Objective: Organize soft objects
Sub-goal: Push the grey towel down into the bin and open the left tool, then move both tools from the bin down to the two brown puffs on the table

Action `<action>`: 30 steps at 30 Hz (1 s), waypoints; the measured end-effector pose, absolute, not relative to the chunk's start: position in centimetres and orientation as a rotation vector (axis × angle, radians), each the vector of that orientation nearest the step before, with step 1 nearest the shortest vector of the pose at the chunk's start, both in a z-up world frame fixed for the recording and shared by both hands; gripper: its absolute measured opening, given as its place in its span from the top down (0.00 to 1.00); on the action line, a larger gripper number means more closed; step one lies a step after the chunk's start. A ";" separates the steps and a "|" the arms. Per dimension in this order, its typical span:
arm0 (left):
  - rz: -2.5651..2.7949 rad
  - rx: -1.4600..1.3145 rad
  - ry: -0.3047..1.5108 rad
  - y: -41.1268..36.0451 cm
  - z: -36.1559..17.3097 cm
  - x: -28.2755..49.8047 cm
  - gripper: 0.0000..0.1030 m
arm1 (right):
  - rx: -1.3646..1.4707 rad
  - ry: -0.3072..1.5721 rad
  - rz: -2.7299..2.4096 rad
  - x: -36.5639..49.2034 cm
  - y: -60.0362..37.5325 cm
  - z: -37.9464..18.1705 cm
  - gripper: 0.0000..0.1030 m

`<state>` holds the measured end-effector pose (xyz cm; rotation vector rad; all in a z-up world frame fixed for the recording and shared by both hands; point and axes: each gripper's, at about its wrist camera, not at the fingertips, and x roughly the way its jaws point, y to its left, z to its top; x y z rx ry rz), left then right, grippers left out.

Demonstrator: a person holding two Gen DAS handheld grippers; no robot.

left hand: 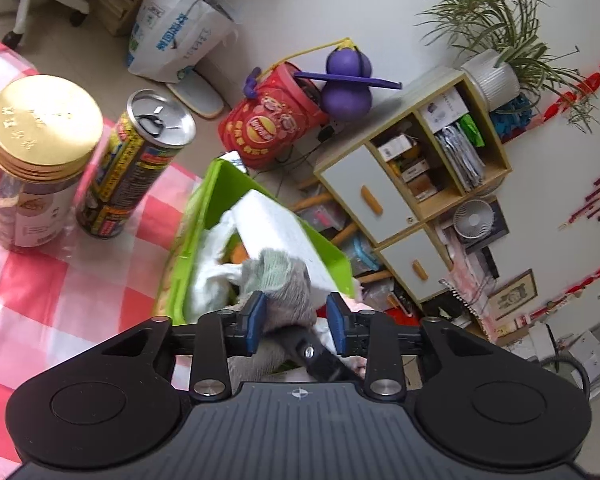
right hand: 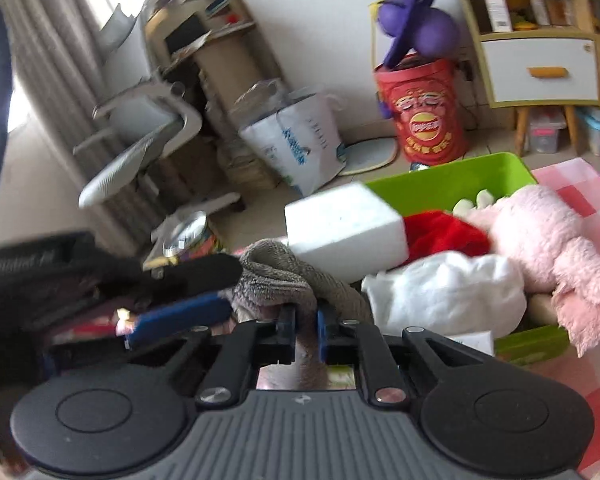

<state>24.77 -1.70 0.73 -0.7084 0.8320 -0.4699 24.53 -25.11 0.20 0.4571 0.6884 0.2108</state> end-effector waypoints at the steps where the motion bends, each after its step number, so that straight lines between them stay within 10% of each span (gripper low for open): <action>1: -0.467 -0.707 0.829 -1.8 0.8 24.8 0.58 | 0.482 0.683 0.200 24.7 -25.4 0.4 0.94; 30: -0.327 -0.572 0.908 -0.4 -1.1 22.1 0.31 | 0.544 0.696 -0.090 23.8 -33.4 3.5 0.89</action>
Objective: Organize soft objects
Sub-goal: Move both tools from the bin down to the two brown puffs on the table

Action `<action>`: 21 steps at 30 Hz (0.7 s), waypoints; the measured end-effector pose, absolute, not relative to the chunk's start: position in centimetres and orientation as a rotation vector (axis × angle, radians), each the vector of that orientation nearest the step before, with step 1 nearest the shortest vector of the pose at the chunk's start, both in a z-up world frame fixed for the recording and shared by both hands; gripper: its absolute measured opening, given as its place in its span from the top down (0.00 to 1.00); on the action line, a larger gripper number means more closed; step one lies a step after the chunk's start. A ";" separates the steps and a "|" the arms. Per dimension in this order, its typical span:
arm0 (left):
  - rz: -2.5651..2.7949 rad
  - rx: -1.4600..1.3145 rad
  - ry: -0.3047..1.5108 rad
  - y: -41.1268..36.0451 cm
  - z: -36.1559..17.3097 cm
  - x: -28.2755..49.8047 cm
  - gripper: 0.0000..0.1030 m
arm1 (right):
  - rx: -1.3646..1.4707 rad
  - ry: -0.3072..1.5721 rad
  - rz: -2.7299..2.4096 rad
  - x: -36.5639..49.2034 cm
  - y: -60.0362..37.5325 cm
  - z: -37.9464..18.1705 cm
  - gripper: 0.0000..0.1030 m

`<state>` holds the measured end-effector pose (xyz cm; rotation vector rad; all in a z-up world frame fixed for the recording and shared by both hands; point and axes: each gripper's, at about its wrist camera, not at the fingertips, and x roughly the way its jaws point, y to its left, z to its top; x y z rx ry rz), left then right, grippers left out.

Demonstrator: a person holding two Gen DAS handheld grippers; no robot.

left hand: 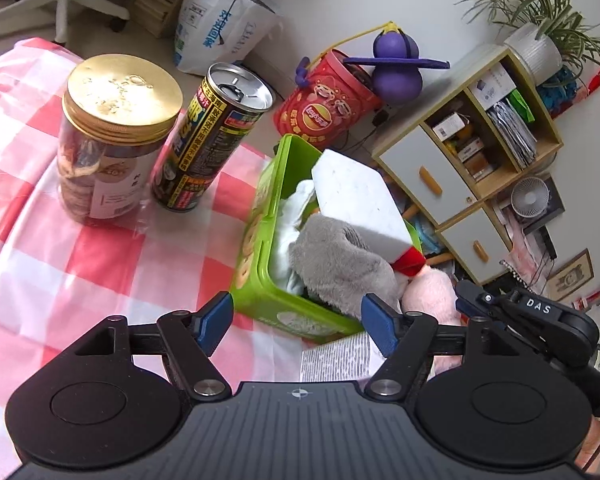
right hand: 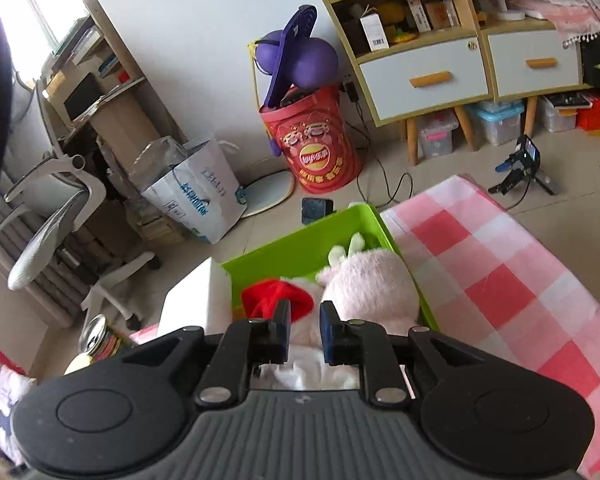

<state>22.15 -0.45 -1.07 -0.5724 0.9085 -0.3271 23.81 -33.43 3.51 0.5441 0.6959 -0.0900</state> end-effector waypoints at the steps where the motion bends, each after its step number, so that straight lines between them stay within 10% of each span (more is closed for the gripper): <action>1: -0.326 -0.557 0.916 -0.4 -1.0 21.8 0.31 | 0.552 0.701 -0.087 23.3 -33.6 3.4 0.89; 21: -0.207 -0.402 1.049 1.6 -3.8 17.2 0.26 | 0.349 0.971 0.176 16.9 -28.9 -3.2 0.75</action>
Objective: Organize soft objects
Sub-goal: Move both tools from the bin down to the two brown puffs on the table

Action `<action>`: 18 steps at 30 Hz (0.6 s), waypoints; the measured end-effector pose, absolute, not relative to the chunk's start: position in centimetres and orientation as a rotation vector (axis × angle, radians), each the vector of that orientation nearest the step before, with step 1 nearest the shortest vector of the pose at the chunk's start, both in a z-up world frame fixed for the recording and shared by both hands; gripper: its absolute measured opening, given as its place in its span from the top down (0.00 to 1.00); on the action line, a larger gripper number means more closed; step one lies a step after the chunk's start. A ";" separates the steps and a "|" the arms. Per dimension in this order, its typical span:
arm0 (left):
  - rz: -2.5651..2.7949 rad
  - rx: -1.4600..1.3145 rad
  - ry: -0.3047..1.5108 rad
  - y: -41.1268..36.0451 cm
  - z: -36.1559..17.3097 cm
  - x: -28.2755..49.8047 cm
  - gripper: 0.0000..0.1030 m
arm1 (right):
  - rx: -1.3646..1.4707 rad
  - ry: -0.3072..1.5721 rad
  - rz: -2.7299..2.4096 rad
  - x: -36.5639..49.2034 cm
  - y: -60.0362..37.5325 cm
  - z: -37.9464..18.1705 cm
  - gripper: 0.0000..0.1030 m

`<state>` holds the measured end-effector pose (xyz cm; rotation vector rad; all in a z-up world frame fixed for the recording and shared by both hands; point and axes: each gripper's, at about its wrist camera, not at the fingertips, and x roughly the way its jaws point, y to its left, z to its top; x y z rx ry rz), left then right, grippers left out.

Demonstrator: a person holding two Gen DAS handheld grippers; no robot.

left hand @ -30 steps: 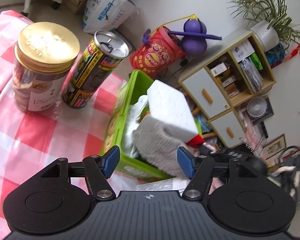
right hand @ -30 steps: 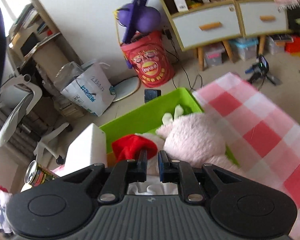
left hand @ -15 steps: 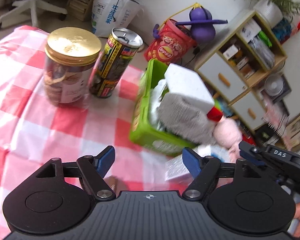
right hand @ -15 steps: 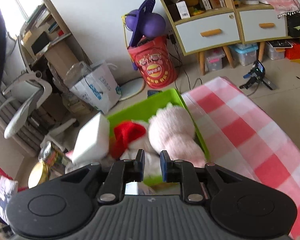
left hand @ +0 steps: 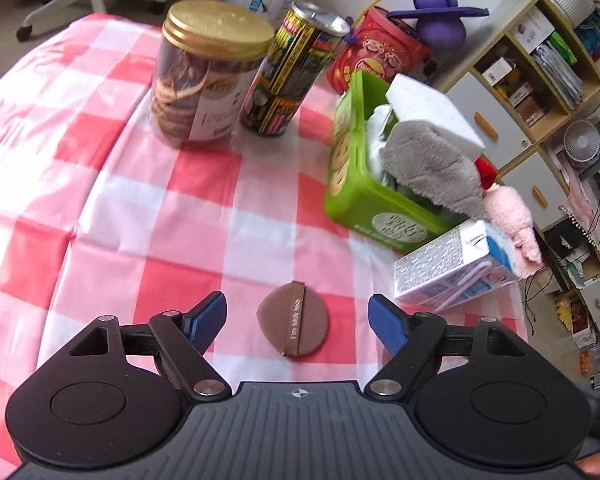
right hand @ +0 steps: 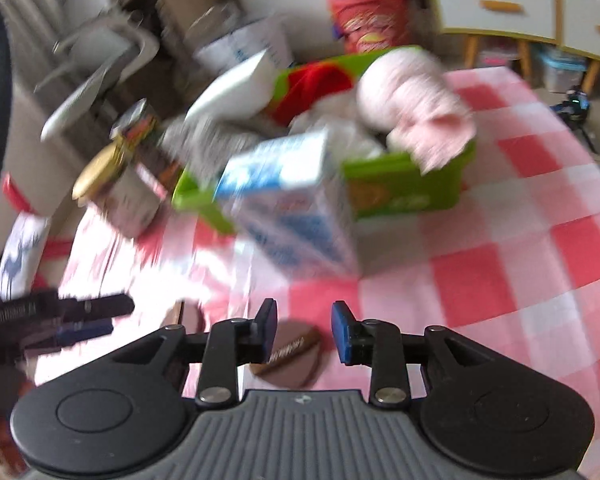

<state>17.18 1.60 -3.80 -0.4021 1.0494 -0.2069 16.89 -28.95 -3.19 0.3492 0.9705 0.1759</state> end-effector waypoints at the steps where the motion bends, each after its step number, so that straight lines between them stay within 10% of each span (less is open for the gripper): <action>1: -0.206 -0.401 1.057 1.6 -4.0 17.2 0.26 | 0.337 0.980 0.187 17.0 -28.5 -3.6 0.73; 18: -0.218 -0.306 1.063 0.2 -4.5 17.3 0.25 | 0.154 1.010 0.206 17.7 -24.3 -5.6 0.57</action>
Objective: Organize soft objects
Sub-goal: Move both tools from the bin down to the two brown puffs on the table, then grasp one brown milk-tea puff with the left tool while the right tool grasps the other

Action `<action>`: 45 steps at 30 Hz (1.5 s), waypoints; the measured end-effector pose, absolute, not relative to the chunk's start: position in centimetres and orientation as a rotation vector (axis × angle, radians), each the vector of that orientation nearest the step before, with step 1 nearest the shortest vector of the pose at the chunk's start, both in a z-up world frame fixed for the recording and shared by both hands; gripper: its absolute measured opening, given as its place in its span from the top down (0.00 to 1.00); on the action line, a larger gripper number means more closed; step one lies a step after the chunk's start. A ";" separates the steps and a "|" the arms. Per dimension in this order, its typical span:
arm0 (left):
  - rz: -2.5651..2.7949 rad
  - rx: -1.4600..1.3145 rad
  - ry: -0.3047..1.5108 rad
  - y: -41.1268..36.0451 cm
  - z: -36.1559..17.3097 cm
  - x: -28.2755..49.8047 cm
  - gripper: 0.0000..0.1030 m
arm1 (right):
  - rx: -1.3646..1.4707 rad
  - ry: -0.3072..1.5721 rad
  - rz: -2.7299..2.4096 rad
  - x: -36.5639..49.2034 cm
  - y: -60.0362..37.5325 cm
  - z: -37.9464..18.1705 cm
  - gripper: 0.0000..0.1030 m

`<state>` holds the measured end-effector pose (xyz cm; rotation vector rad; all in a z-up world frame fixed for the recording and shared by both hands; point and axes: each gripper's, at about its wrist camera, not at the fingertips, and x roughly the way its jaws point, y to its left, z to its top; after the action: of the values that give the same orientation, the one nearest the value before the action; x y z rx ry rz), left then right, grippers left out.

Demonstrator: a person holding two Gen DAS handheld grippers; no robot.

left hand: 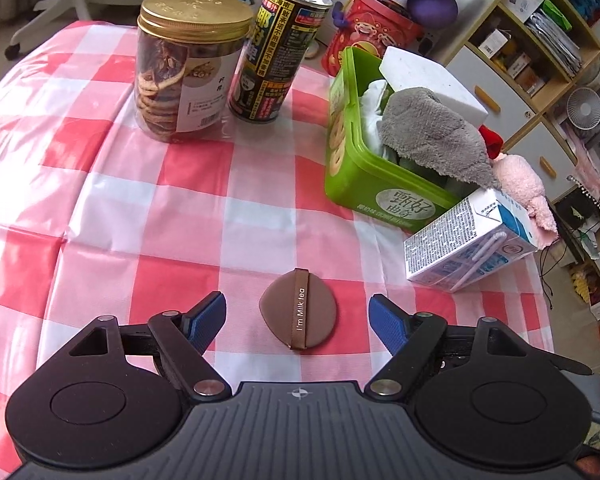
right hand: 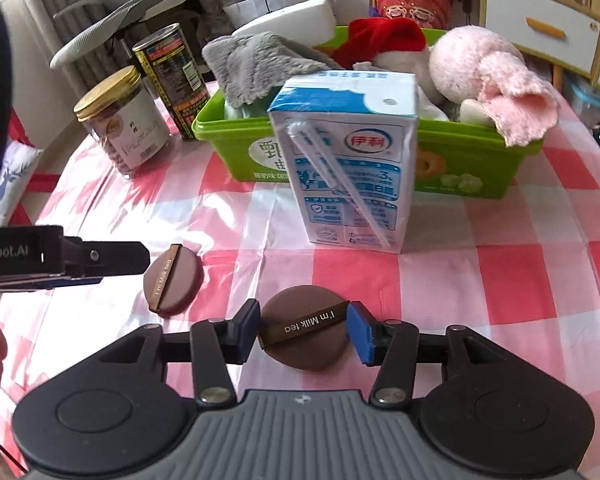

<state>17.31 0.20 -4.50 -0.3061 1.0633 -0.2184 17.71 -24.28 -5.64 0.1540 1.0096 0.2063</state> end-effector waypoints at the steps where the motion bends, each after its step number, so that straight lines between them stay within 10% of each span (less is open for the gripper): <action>1: -0.216 -0.303 1.065 0.2 -4.6 17.3 0.25 | 0.137 1.006 0.204 17.6 -24.1 -5.7 0.55; 14: -0.227 -0.268 1.080 -0.6 -5.1 17.4 0.24 | 0.013 0.987 0.203 17.5 -22.2 -6.5 0.54; 35: -0.202 -0.052 1.044 -5.3 -6.8 17.4 0.30 | 0.173 1.034 0.231 17.1 -25.5 -5.7 0.86; 45: -0.210 -0.083 1.014 -4.3 -6.0 17.5 0.61 | 0.239 1.021 0.232 17.1 -26.6 -5.0 0.90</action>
<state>17.49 -4.28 -6.00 -0.0834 1.0140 -0.2100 17.12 -26.59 -5.01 0.2392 1.0210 0.2322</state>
